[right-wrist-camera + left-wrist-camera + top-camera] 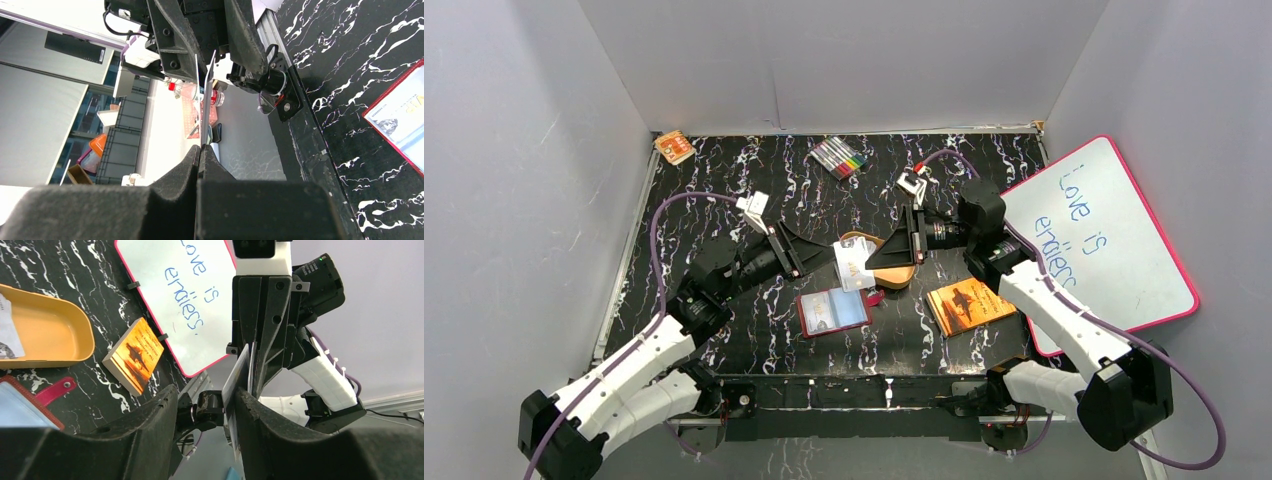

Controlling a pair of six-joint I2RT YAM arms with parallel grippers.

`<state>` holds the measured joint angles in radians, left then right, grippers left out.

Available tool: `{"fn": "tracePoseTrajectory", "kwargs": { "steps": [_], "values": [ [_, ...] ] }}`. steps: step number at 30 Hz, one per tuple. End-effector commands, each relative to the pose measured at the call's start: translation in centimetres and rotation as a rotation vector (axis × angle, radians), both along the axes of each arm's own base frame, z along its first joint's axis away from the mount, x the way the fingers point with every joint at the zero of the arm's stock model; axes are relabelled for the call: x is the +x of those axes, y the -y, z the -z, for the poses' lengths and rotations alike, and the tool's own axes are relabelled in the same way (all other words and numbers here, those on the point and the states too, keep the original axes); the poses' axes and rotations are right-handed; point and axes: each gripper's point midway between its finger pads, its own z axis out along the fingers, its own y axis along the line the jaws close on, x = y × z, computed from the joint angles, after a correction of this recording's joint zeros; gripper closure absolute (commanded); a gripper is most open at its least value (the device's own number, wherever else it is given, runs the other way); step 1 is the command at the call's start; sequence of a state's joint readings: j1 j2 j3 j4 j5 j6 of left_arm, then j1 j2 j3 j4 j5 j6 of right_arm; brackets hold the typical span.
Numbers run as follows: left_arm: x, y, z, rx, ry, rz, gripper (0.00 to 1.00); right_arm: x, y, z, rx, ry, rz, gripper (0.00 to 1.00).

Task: Put the credit cards into the card holder
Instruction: Pick up the credit card from the storage box.

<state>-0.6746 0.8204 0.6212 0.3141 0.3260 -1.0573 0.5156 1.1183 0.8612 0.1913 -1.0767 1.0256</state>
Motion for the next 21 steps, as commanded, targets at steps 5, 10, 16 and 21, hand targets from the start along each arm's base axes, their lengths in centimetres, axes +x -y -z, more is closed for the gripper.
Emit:
{"fn": "tracePoseTrajectory", "kwargs": {
  "steps": [5, 10, 16, 21],
  "values": [
    [-1.1, 0.9, -1.4, -0.078, 0.04, 0.098, 0.68, -0.5, -0.7, -2.7, 0.077, 0.092, -0.02, 1.0],
    [-1.3, 0.6, -1.7, -0.094, 0.048, 0.092, 0.95, -0.3, -0.7, -2.0, 0.069, 0.079, 0.001, 1.0],
    [-0.8, -0.2, -1.1, -0.065, 0.026, 0.025, 1.0, 0.1, -0.9, -0.9, 0.052, 0.045, 0.029, 1.0],
    [-0.3, -1.4, -0.6, -0.058, 0.009, -0.054, 1.0, 0.4, -0.9, 0.1, 0.039, 0.027, 0.053, 1.0]
  ]
}}
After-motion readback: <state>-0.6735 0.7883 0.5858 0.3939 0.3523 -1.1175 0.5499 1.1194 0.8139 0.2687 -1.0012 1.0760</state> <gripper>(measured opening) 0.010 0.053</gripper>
